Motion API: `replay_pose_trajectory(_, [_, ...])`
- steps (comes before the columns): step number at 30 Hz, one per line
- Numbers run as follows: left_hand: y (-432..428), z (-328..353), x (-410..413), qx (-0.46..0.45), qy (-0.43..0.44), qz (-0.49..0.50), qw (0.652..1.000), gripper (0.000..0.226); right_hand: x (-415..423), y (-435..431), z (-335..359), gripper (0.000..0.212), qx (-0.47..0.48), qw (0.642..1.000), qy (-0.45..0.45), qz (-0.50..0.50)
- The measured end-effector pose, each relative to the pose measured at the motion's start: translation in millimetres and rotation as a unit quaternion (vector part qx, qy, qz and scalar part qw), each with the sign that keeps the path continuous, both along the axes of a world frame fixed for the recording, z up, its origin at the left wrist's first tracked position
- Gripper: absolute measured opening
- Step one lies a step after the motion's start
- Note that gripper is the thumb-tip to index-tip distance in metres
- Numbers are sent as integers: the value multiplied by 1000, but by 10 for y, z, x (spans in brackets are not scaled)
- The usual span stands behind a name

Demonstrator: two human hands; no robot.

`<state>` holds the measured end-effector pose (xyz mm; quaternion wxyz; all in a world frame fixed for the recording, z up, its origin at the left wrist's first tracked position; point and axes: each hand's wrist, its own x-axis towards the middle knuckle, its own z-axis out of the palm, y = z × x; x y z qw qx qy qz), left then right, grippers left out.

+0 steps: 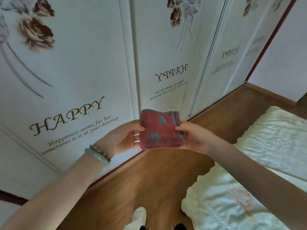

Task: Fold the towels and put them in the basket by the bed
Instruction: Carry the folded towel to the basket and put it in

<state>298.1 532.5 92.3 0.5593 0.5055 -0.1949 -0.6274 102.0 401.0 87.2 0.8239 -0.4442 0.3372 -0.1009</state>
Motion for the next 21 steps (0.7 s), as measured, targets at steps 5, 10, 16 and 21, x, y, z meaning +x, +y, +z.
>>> replay_pose_trajectory(5, [-819,51,500,8,0,-59,998,27,321,-484,43,27,11,997,-17,-80])
replay_pose_trajectory(10, [-1615,41,713,11,-16,-131,991,31,412,-993,29,30,11,991,-31,-130])
replay_pose_trajectory(16, [-2624,-89,660,4,-19,-216,976,45,248,-1704,-88,60,15,981,-29,-193])
replay_pose_trajectory(21, [-3578,-186,481,-4,-24,-275,961,40,25,-2463,-191,61,5,974,-38,-225])
